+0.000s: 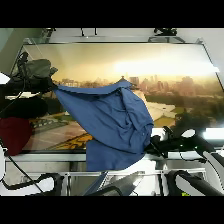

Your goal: Fold the shirts.

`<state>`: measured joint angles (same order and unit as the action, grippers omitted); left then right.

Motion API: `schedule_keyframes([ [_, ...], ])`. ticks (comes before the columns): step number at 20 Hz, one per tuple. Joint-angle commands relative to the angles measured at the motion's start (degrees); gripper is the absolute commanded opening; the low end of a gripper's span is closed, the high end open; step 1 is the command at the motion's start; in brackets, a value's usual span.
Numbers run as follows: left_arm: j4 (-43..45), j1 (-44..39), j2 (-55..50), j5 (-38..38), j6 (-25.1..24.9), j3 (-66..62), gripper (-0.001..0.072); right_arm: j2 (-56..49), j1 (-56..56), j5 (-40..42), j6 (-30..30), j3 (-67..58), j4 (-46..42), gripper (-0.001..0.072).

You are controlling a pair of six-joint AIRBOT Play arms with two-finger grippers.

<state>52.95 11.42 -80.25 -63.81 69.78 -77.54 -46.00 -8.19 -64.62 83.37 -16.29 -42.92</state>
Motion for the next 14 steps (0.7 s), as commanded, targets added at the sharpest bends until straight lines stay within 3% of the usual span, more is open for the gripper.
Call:
schedule_keyframes([
  [1,0.07,0.37,-0.02,0.92,-0.37,-0.04,0.0014,-2.89,1.66,3.52,-10.8,-1.09,12.17,0.0102],
  [2,0.24,0.61,0.0,1.18,-0.39,-0.04,0.0013,-2.89,1.6,4.17,-12.09,-3.21,13.62,0.0017],
  [6,5.03,3.34,0.0,-1.51,0.72,1.22,0.0014,-7.89,-3.65,4.59,-14.32,-18.36,12.98,0.0017],
  [14,5.99,4.11,0.39,-8.13,9.42,22.49,0.0014,-43.21,-7.69,-0.13,-17.42,-58.93,12.98,0.0017],
])
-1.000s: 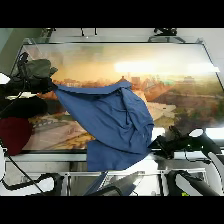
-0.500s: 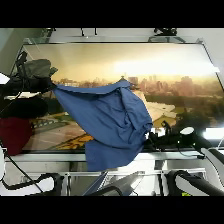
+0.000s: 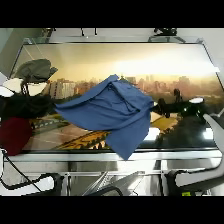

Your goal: Fold the shirts.

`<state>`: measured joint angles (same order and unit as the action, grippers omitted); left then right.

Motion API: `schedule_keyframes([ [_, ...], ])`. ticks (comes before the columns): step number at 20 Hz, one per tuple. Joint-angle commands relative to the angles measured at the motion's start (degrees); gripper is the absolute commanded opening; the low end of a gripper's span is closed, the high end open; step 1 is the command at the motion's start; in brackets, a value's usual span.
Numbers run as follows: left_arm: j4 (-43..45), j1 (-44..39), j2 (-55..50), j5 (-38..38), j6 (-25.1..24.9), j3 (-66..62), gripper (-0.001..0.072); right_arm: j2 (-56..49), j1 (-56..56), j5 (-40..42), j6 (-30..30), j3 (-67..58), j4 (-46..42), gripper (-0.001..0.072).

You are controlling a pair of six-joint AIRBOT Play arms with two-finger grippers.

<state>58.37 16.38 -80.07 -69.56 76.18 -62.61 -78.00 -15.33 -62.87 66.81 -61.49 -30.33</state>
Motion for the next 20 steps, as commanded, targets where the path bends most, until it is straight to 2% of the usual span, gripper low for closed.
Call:
schedule_keyframes([
  [1,0.52,-2.16,0.31,-2.01,3.04,10.21,0.0014,-14.84,-0.55,-3.08,-0.42,-19.08,0.39,0.0017],
  [3,0.52,-5.2,0.31,0.44,3.02,14.34,0.0014,-19.65,-0.33,-7.32,0.04,-26.93,0.39,0.0017],
  [5,0.48,-6.62,0.31,3.28,2.99,15.39,0.0014,-20.76,-0.31,-10.25,0.02,-29.2,0.44,0.0018],
  [6,0.57,-6.8,0.31,3.8,2.95,14.71,0.0014,-20.61,-0.61,-10.75,-0.02,-29.2,0.39,0.006],
  [7,0.7,-6.73,0.28,3.82,2.58,13.62,0.0014,-20.55,-1.25,-11.23,-0.04,-29.2,0.39,0.0265],
  [8,0.68,-6.4,0.28,3.52,2.05,12.48,0.0016,-20.46,-2.23,-12.35,-0.02,-29.2,0.42,0.0385],
  [9,0.61,-5.86,0.31,3.3,1.75,11.32,0.0046,-20.46,-3.34,-13.84,0.04,-29.2,0.42,0.0382],
  [10,0.61,-5.4,0.31,2.84,0.9,9.84,0.0484,-20.41,-4.72,-15.8,0.52,-29.2,0.42,0.0381],
  [11,0.68,-5.2,0.31,2.01,0.76,7.89,0.0691,-20.31,-6.01,-18.08,0.68,-29.18,0.42,0.0381],
  [13,1.66,-4.2,0.31,0.48,-0.26,2.86,0.069,-19.21,-8.37,-22.6,0.66,-28.35,0.35,0.038],
  [17,11.69,-4.09,0.28,-0.9,-0.76,-4.76,0.069,-13.0,-11.76,-25.49,-0.04,-18.99,0.13,0.0355],
  [20,10.47,-4.13,0.28,-4.04,-8.22,-4.87,0.069,-6.12,-12.76,-23.3,-0.2,-8.48,-9.6,0.0356],
])
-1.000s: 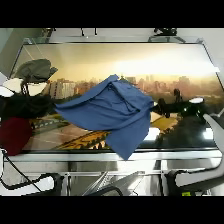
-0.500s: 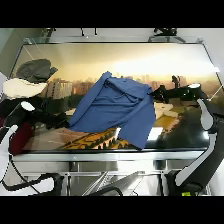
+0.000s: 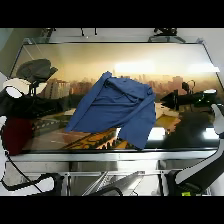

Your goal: Fold the shirts.

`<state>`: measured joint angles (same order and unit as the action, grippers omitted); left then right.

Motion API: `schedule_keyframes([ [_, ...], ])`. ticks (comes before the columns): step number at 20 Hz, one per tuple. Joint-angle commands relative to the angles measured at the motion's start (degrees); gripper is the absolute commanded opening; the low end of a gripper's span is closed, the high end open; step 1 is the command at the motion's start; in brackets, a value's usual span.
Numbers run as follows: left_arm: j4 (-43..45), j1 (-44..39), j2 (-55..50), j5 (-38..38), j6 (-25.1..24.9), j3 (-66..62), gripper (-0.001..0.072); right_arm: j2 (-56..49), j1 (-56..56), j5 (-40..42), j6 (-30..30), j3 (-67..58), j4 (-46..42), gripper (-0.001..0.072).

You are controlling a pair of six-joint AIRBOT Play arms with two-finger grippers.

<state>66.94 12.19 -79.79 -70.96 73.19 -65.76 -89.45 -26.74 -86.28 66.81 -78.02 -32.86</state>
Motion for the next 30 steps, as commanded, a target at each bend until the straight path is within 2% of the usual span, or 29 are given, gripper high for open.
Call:
schedule_keyframes([
  [1,1.97,-0.13,0.0,-2.75,-6.75,-1.36,0.069,7.41,-1.38,1.53,0.48,11.34,-9.94,0.0362],
  [3,1.92,-0.13,-0.09,-4.2,-9.46,0.35,0.069,9.92,-1.01,4.44,0.37,16.96,-10.69,0.0366],
  [7,2.01,-0.13,-1.64,-6.51,-10.69,5.9,0.069,9.97,2.86,10.43,-1.84,23.02,-10.45,0.0391],
  [12,-2.36,-0.13,-5.6,-6.64,-11.8,8.0,0.0689,9.7,9.2,18.01,-3.93,23.61,-8.35,0.0389],
  [14,-3.91,-0.63,-6.78,-6.58,-12.72,8.0,0.0689,9.68,9.55,18.82,-5.62,23.61,-5.25,0.0379],
  [15,-3.21,-1.42,-7.41,-6.64,-12.74,8.0,0.0688,9.66,9.55,18.82,-6.25,23.61,-3.76,0.0358],
  [18,-0.31,-3.61,-8.5,-4.9,-12.72,8.0,0.0686,9.66,9.6,18.64,-7.08,23.61,-0.92,0.0359],
  [20,1.49,-4.92,-8.44,-3.17,-13.03,8.0,0.046,9.66,9.6,17.9,-7.08,23.61,-0.81,0.0358],
  [21,1.95,-5.51,-8.44,-3.1,-13.29,8.0,0.038,9.66,9.6,17.53,-7.08,23.61,-0.81,0.0357],
  [22,2.03,-6.29,-8.44,-3.02,-13.35,8.0,0.0255,9.66,9.6,17.14,-7.08,23.61,-0.66,0.0356],
  [23,2.01,-7.17,-8.44,-2.82,-13.38,8.0,0.0081,9.66,9.6,16.94,-7.1,23.61,-0.42,0.0288],
  [24,1.99,-8.17,-8.44,-2.36,-13.57,8.0,0.0015,9.66,9.6,16.98,-7.39,23.61,-0.04,0.014],
  [26,2.08,-10.1,-8.44,-1.9,-13.84,8.0,0.0015,9.66,9.6,16.98,-8.17,23.61,1.05,0.0107],
  [27,2.05,-10.71,-8.44,-1.68,-13.81,8.0,0.0014,9.66,9.6,16.98,-8.15,23.61,1.11,0.0015],
  [30,-0.07,-10.82,-8.41,-2.25,-13.73,7.91,0.0014,9.7,9.57,16.9,-10.19,23.61,3.41,0.0016],
])
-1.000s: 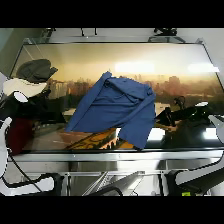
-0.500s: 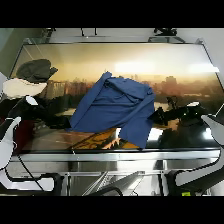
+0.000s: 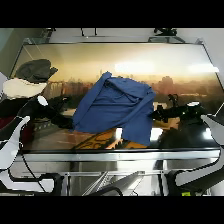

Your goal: Fold the shirts.

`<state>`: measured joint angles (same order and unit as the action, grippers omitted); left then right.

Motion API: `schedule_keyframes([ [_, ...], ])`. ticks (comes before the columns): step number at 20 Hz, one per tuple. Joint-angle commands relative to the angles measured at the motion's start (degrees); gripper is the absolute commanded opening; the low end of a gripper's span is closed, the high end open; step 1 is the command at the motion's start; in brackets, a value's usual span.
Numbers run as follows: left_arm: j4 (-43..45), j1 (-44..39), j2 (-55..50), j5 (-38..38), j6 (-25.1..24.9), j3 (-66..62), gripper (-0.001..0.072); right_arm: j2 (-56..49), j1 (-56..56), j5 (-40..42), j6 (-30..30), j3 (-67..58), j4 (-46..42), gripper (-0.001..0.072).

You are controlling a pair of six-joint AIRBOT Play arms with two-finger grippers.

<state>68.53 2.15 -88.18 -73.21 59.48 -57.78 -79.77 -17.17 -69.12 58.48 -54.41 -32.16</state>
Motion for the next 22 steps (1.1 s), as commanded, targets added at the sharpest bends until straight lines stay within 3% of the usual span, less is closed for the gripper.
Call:
schedule_keyframes([
  [1,-4.39,-0.15,0.15,-1.05,-0.13,-0.13,0.0013,0.33,-0.07,-1.01,-3.19,-0.02,5.29,0.0015],
  [4,-22.73,3.74,4.61,-5.88,-5.18,-0.11,0.0013,5.84,-0.63,-6.34,-7.67,-0.79,14.6,0.0015],
  [6,-43.45,7.61,11.1,-11.08,-10.21,-0.37,0.0013,13.77,-2.01,-9.03,-9.55,-3.3,20.17,0.0014],
  [9,-73.55,14.36,23.37,-18.32,-11.67,-6.84,0.0013,29.53,-9.9,-7.87,-10.54,-14.51,28.81,0.0015],
  [11,-91.03,21.46,33.66,-12.9,-11.43,-13.9,0.0013,37.05,-18.93,-4.92,-10.21,-26.1,32.74,0.0015],
  [12,-95.32,25.7,38.6,-8.57,-11.43,-17.4,0.0013,39.63,-23.5,-3.76,-9.88,-31.89,34.14,0.0015],
  [13,-95.38,30.53,43.34,-3.67,-11.34,-20.96,0.0013,41.57,-27.28,-2.27,-9.22,-37.57,34.34,0.0014],
  [15,-87.52,41.83,51.47,7.08,-6.75,-27.19,0.0012,43.6,-29.97,3.39,-9.05,-47.69,33.14,0.0014],
  [17,-79.03,45.64,54.4,13.31,-3.39,-31.36,0.0011,43.67,-29.94,9.2,-9.14,-54.88,27.06,0.0015],
  [19,-71.69,43.08,51.84,11.47,-0.61,-34.47,0.0011,43.5,-29.99,9.68,-5.33,-57.29,17.16,0.0015],
  [22,-57.22,33.9,43.78,3.69,4.37,-37.59,0.0011,37.4,-29.97,0.26,-5.84,-54.6,23.41,0.0015],
])
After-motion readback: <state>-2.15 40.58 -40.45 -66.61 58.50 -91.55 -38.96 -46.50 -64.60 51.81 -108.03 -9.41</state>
